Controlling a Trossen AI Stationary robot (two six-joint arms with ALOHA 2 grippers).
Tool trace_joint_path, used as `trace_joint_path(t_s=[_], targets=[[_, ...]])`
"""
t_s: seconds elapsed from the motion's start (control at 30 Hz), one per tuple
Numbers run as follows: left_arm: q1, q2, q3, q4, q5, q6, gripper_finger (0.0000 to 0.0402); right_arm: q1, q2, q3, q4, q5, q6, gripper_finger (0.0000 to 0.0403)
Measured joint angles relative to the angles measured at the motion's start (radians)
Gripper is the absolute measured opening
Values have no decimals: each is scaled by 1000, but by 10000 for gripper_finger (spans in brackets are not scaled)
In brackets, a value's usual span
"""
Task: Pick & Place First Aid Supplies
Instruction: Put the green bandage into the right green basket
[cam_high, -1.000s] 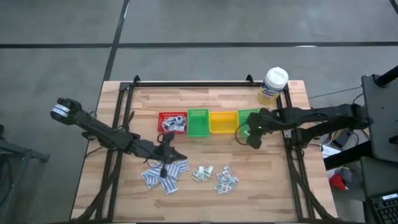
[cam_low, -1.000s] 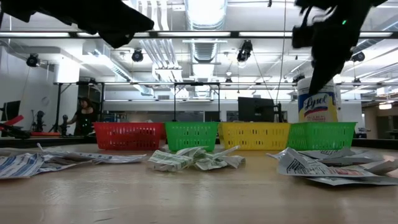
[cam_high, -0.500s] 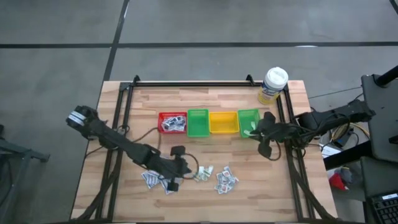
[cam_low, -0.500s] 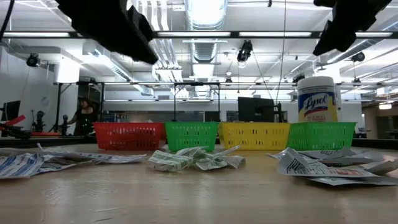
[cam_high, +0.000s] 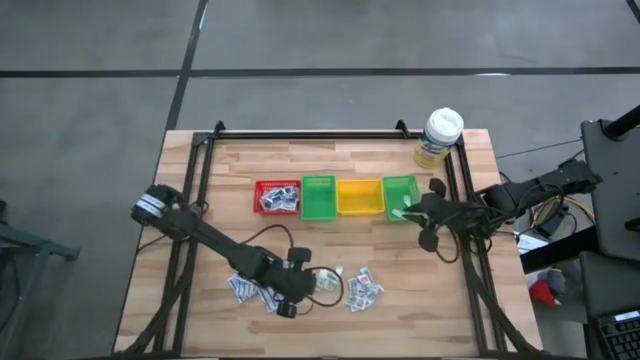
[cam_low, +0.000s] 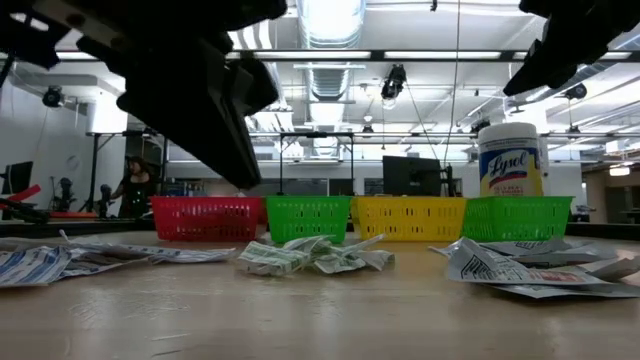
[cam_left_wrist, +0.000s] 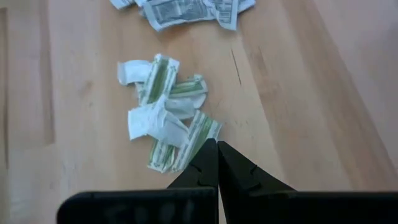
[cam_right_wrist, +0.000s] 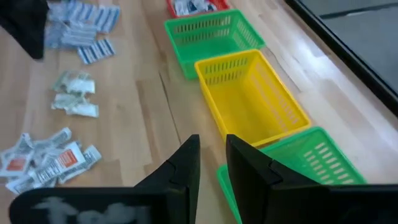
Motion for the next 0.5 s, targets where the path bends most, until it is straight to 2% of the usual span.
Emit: trace_joint_path(t_s=[0.27,0.5], targets=[[17,67,71,-77,7,68,0,0,-149,-101,78,-56,19,68],[42,73,75,-88,20,97,10,0,-205,-152,80,-63,28,76]])
